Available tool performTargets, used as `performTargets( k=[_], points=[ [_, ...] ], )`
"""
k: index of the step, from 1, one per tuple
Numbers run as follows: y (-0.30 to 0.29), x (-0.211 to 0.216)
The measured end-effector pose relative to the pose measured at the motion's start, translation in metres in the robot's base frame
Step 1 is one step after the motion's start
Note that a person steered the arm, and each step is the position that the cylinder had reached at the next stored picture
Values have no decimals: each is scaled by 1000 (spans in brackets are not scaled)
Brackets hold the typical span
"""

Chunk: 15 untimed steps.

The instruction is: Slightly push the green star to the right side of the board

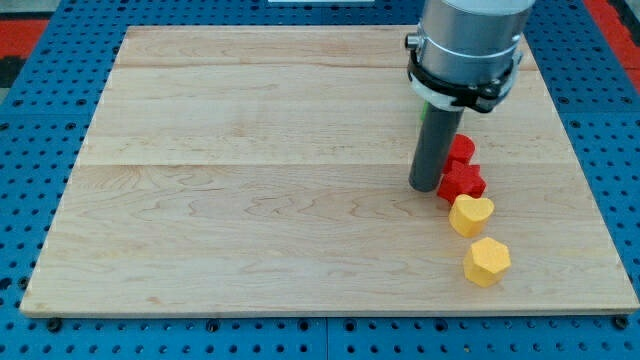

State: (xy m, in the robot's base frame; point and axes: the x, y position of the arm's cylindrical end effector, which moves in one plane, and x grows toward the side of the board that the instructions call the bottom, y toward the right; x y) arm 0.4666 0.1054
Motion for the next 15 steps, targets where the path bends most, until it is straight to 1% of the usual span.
performTargets(
  k=[1, 2, 3, 6, 7, 8, 9, 15],
  points=[
    [-10, -31],
    [-9, -44],
    [-9, -50],
    [-2, -45],
    [-2, -58],
    [-6, -104],
    [-6, -121],
    [-3, -110]
  ],
)
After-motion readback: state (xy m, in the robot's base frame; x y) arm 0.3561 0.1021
